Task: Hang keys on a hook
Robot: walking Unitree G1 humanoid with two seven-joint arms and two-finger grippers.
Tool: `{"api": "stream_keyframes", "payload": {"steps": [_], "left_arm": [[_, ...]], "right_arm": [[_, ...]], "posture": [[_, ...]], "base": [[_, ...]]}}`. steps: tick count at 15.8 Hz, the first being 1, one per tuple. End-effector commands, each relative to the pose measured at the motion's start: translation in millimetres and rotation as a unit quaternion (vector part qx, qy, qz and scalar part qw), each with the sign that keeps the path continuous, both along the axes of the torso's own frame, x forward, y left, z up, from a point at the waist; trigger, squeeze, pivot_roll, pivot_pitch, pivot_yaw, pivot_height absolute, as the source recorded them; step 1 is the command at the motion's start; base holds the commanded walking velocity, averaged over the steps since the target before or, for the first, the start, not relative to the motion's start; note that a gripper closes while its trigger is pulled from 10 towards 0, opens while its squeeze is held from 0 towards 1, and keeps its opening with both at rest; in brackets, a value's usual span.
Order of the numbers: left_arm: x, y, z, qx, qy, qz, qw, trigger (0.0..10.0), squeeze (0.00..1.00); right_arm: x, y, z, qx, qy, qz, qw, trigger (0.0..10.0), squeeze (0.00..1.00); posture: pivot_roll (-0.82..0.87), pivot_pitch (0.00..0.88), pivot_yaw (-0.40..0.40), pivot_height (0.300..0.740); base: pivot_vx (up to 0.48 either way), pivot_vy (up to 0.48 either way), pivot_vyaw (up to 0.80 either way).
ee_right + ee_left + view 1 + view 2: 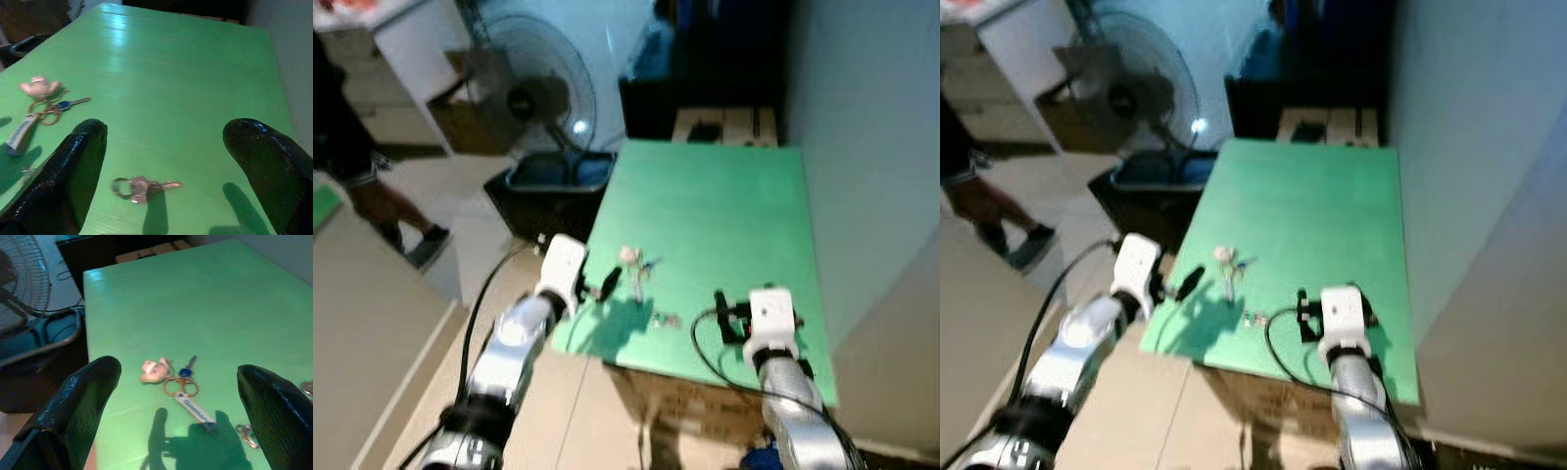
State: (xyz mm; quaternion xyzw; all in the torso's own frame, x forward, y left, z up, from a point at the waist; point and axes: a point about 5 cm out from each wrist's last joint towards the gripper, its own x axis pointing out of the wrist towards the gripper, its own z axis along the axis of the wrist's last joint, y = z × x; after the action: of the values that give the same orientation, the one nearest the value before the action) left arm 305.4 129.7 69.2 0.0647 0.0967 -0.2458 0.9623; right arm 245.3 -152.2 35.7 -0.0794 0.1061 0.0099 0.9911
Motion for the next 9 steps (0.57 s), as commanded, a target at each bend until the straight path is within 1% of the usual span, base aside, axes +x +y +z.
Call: {"api": "stream_keyframes", "payload": {"steps": [1, 4, 8, 9], "left_arm": [[-4.6, 10.8, -9.3, 0.012, 0.017, 0.015, 1.000, 10.0, 0.00], [-5.5, 11.0, -9.9, 0.000, 0.022, 0.019, 1.000, 10.0, 0.00], [-6.4, 11.1, -11.2, -0.001, 0.025, 0.021, 0.999, 10.0, 0.00], [-6.7, 11.4, -11.8, -0.001, 0.026, 0.022, 0.999, 10.0, 0.00]], "right_arm": [[-2.0, 6.9, -4.5, 0.010, 0.012, 0.011, 1.000, 10.0, 0.00], [-3.4, 7.2, -7.0, 0.016, 0.019, 0.014, 1.000, 10.0, 0.00], [-4.3, 6.5, -8.9, 0.026, 0.021, 0.010, 0.999, 10.0, 0.00], [-4.3, 6.0, -8.9, 0.022, 0.021, 0.006, 1.000, 10.0, 0.00]], "posture": [[-0.17, 0.000, 0.169, 0.740], [-0.17, 0.000, 0.166, 0.740], [-0.17, 0.000, 0.163, 0.740], [-0.17, 0.000, 0.161, 0.740]], "base": [[0.000, 0.000, -0.52], [0.000, 0.000, -0.49], [0.000, 0.000, -0.50], [0.000, 0.000, -0.51]]}}
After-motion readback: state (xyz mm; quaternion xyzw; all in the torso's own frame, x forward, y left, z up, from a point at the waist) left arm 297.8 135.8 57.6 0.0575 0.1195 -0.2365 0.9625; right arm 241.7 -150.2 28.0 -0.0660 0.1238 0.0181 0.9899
